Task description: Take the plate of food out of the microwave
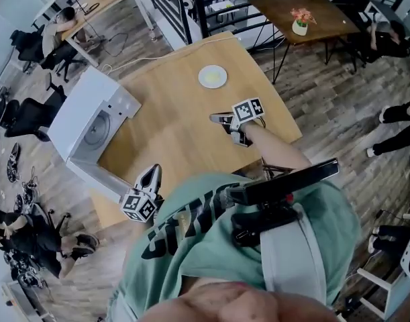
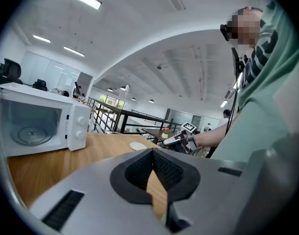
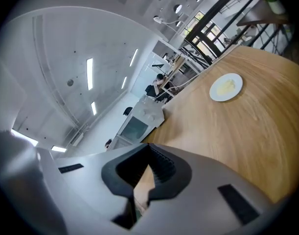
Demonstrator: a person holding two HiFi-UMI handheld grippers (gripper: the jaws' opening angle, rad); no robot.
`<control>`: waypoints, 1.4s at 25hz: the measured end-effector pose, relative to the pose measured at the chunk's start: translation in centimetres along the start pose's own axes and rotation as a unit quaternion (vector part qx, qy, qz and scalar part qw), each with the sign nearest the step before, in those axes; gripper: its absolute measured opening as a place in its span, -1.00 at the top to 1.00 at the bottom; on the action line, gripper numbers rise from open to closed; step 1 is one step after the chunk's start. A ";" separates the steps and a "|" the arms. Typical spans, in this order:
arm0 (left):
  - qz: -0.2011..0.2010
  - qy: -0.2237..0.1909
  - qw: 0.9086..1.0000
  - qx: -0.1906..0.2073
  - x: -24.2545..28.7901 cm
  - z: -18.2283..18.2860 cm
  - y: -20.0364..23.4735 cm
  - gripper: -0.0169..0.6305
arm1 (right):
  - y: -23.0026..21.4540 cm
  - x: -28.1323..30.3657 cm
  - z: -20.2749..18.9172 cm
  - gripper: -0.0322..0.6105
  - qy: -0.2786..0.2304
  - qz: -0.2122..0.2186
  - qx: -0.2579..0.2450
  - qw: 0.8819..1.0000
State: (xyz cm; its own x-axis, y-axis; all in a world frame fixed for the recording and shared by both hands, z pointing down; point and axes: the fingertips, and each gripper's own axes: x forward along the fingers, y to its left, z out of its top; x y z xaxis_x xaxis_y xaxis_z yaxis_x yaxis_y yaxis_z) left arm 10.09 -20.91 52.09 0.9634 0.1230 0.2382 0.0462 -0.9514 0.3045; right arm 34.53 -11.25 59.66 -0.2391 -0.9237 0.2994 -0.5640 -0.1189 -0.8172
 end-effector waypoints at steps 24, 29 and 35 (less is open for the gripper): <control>-0.064 -0.021 0.998 -0.011 1.4 -4.8 -15.1 0.94 | 6.3 -19.3 -10.2 0.88 -0.035 -0.001 -0.102 0.994; -0.084 -0.009 0.996 -0.042 6.6 -6.7 -25.7 0.94 | 4.1 -30.6 -12.9 0.88 -0.037 -0.013 -0.142 0.989; -0.131 0.038 0.990 -0.028 11.1 -8.3 -35.4 0.94 | 3.2 -40.3 -13.7 0.88 -0.085 -0.004 -0.138 0.987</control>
State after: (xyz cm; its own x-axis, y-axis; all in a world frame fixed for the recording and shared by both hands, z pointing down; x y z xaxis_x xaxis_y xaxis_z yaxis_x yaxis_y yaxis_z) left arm 16.96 16.48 51.66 0.8976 0.3860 0.2130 0.2746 -0.8675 0.4147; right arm 31.52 30.55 51.74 -0.1100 -0.9738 0.1990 -0.7650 -0.0450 -0.6425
